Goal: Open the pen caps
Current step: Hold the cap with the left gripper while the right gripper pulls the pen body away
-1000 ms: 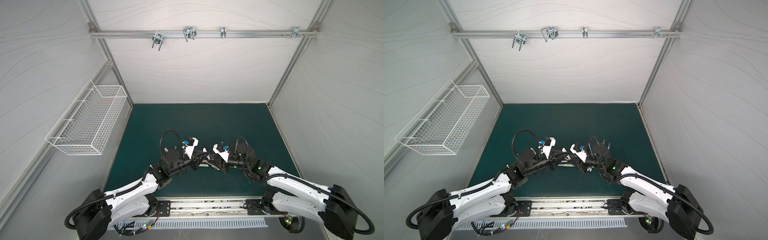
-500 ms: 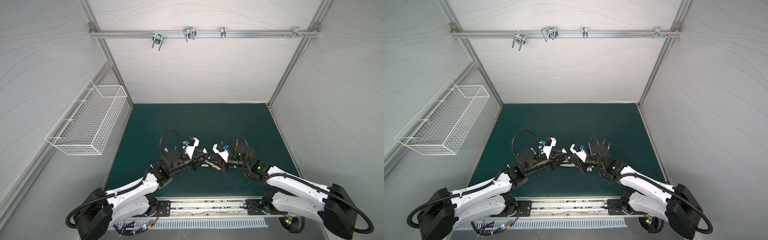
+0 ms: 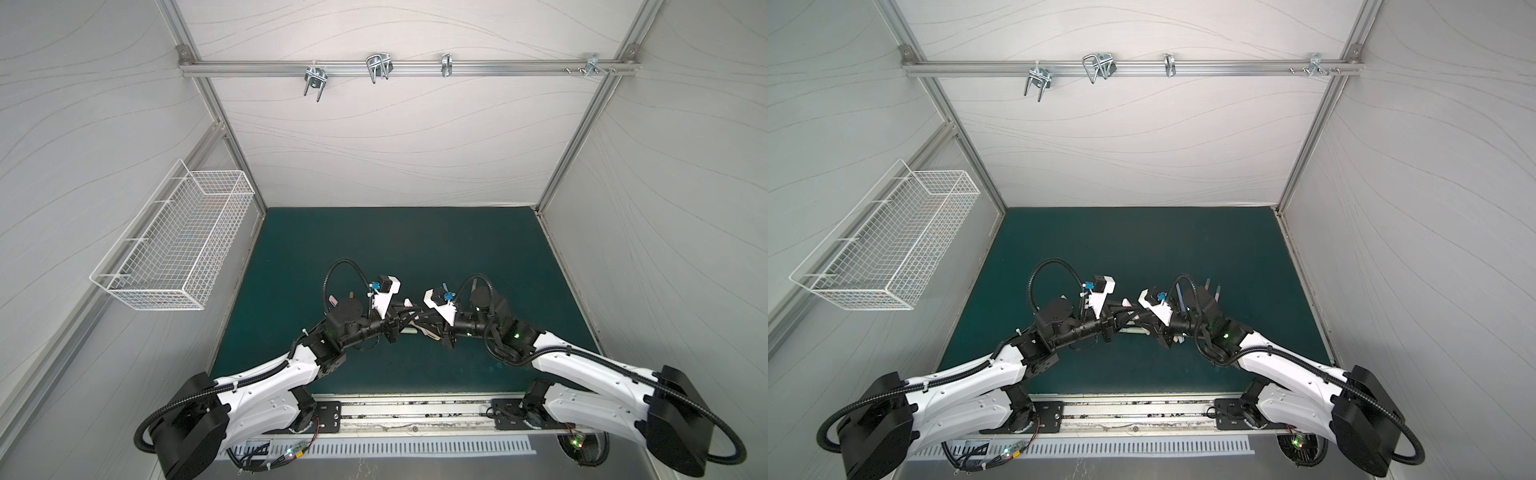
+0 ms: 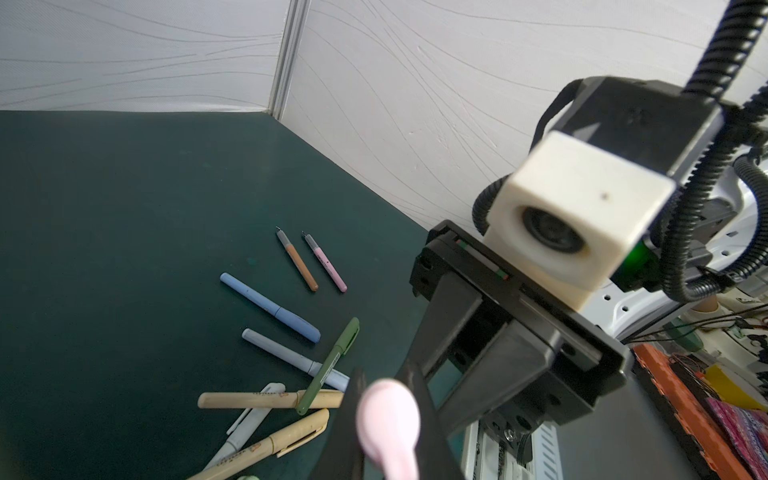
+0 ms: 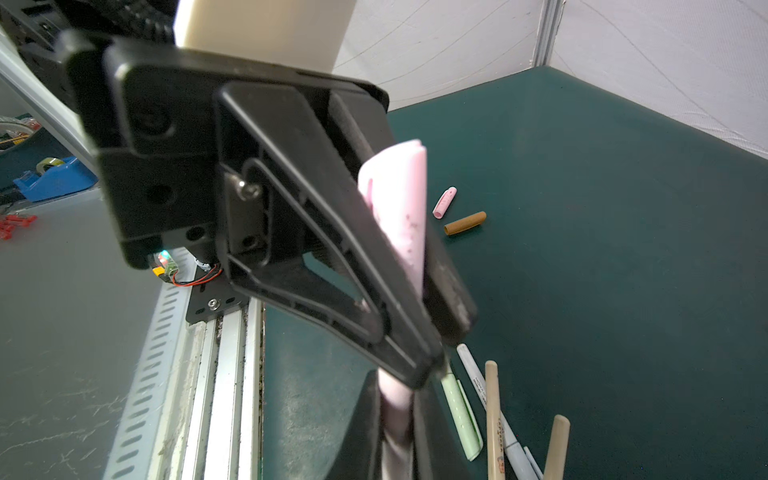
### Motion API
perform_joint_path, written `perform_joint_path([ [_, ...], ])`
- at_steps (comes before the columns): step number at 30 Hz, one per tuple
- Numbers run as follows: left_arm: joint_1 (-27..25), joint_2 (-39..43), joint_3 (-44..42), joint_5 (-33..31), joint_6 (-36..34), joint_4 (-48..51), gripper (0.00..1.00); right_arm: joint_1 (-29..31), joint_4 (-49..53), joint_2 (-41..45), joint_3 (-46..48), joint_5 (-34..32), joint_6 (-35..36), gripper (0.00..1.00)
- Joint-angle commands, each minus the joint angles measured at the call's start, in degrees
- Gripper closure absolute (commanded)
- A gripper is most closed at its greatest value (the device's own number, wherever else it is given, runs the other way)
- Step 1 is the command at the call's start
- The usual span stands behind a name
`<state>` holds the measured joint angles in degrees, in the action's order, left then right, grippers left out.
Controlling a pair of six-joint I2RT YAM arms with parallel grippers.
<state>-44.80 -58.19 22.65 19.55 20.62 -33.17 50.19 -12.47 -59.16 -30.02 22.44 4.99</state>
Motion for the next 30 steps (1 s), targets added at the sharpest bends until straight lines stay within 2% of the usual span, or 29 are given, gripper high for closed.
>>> perform_joint_path([
  [1,0.1,1.6,1.3,-4.6,0.7,0.0,1.0,0.8,-1.2,0.7,-0.2,-2.5,1.7,1.0],
  [5,0.1,3.1,2.1,-11.8,2.3,4.4,1.0,4.1,-1.5,1.7,0.3,-12.5,3.4,1.0],
  [9,0.2,3.2,2.9,-15.3,4.3,6.9,1.0,13.1,-2.9,0.6,-0.1,-32.4,9.5,1.0],
  [12,0.5,3.0,3.6,-16.0,5.8,8.3,1.0,19.1,-5.2,-2.0,-1.1,-44.8,13.7,1.0],
  [13,0.6,3.0,3.6,-16.0,6.2,8.4,1.0,20.5,-5.9,-2.9,-1.3,-47.7,14.5,1.0],
  [15,1.0,3.2,3.6,-16.2,6.6,8.4,1.0,21.5,-6.2,-3.4,-1.5,-48.8,14.7,1.0],
  [18,1.6,3.9,3.3,-16.3,7.0,8.4,1.0,20.5,-4.1,-1.7,-1.4,-43.7,12.2,1.0],
  [19,1.8,4.2,3.2,-16.2,7.1,8.4,1.0,19.1,-2.2,-0.8,-1.6,-39.7,10.9,1.0],
  [23,2.7,5.5,2.6,-15.4,7.3,8.4,1.0,10.6,5.2,1.6,-2.6,-15.7,7.8,1.0],
  [26,3.9,6.2,2.3,-13.3,7.5,8.1,1.0,3.8,8.3,1.2,-3.9,-0.3,5.3,1.0],
  [27,4.4,6.4,2.3,-12.0,7.7,7.9,1.0,1.6,9.3,0.6,-4.6,3.9,4.9,1.0],
  [30,5.7,6.9,2.0,-9.4,8.5,7.2,1.0,-1.9,10.2,-0.4,-5.0,10.1,2.4,1.0],
])
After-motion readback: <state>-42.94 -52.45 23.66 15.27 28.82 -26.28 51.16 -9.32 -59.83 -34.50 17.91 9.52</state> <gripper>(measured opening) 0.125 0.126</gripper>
